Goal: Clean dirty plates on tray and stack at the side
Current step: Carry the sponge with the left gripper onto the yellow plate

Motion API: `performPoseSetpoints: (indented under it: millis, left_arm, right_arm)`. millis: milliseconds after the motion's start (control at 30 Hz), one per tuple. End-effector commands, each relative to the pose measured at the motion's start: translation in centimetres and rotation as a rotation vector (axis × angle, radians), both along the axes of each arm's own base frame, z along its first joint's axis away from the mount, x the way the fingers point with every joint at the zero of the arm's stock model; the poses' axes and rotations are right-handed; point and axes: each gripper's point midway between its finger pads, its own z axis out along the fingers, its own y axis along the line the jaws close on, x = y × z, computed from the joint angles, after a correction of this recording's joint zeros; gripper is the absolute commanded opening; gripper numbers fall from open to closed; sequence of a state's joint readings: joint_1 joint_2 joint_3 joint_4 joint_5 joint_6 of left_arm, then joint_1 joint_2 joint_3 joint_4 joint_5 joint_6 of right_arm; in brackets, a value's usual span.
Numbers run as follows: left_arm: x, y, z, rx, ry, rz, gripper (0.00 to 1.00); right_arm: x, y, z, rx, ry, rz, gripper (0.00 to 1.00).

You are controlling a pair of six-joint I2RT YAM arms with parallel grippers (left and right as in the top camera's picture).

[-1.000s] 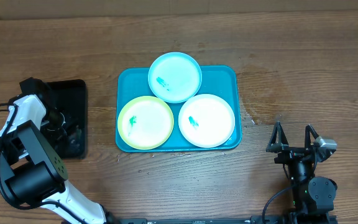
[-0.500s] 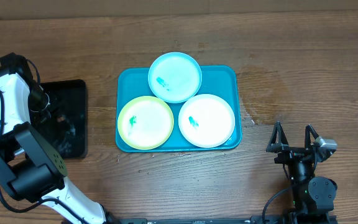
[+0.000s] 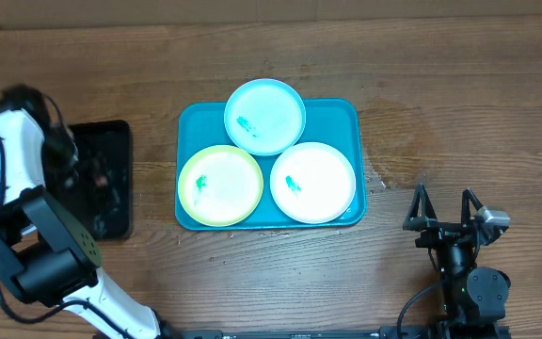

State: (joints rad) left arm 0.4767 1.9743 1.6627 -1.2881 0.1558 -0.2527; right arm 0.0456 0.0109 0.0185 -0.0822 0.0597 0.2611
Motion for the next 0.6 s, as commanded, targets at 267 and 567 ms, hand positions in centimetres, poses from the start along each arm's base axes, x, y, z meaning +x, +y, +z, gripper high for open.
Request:
performPoseSetpoints:
  millis: [267, 567]
  left_arm:
    - [-0.6, -17.8, -1.1, -0.259, -0.091, -0.533, 0.04]
    - [-0.6, -24.5, -7.0, -0.123, -0.124, -0.657, 0.04]
  right_arm:
    - [0.0, -0.3, -0.2, -0.002, -0.002, -0.013, 1.00]
    - [0.0, -0.3, -0.2, -0.002, -0.002, -0.013, 1.00]
